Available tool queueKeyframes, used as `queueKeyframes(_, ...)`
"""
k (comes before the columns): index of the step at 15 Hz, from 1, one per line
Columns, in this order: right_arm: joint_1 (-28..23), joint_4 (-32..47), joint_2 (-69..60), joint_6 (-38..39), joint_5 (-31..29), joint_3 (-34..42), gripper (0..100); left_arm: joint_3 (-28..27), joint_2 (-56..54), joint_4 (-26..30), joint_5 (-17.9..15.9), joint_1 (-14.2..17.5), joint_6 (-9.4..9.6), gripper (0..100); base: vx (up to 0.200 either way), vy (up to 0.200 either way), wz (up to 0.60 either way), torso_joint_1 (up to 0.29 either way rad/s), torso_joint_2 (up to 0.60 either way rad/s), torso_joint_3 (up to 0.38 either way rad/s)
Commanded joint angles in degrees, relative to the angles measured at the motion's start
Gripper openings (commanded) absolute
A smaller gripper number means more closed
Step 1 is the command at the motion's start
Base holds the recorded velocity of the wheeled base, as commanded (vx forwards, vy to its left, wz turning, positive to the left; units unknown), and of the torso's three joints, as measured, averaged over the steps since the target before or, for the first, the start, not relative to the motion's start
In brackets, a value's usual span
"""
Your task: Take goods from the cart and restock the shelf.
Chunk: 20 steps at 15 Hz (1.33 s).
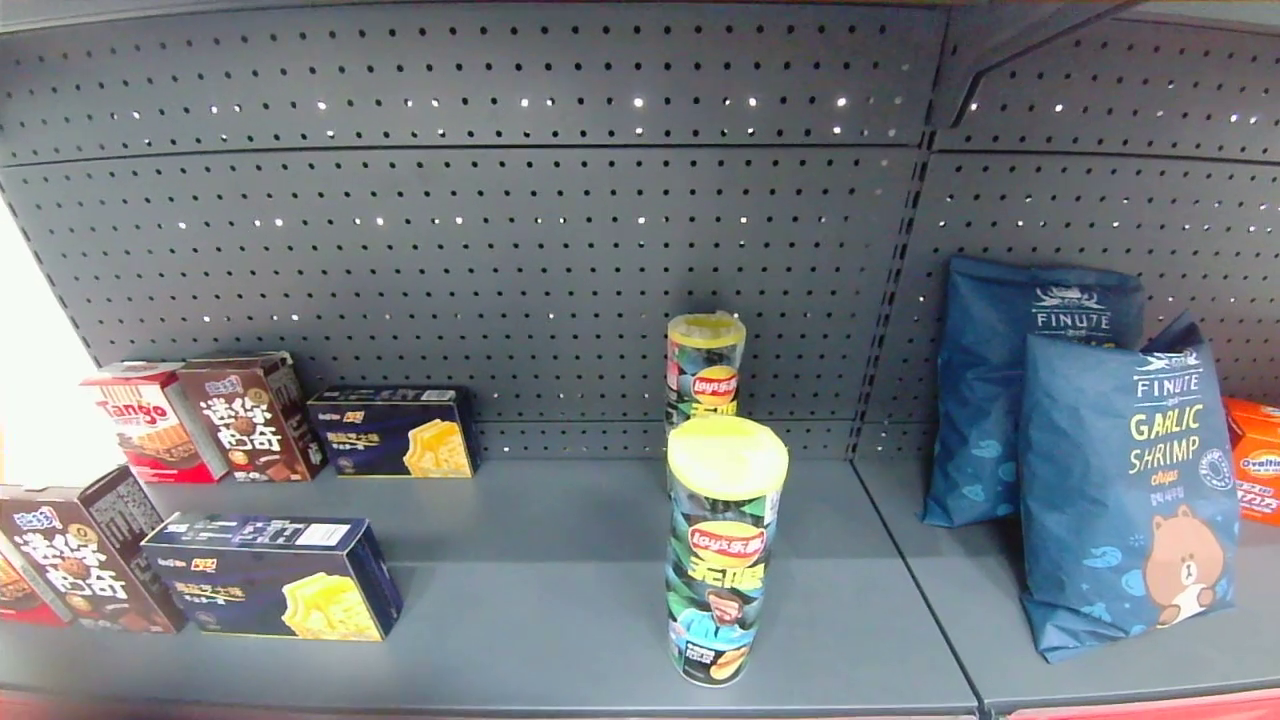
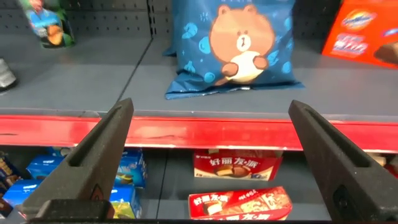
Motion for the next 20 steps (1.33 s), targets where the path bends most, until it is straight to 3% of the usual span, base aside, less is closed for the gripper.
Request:
queueKeyframes(1,0.00,-0.04,-0.07,-0.02,0.02,0.00,100,-0.08,-0.10,0.04,0.05,0.05,-0.03,100,0.000,-0.200,0.00,0.017,0.00,-0.002)
queueKeyframes(4,0.00,-0.04,-0.07,-0.02,0.02,0.00,100,0.01,-0.10,-0.13,1.02,0.05,-1.17,100,0.000,-0.067,0.00,0.002,0.00,0.002)
queueKeyframes(20,0.00,-0.04,-0.07,-0.02,0.02,0.00,100,0.01,-0.10,-0.13,1.99,0.05,-1.52,100,0.000,-0.025,0.00,0.001,0.00,0.000)
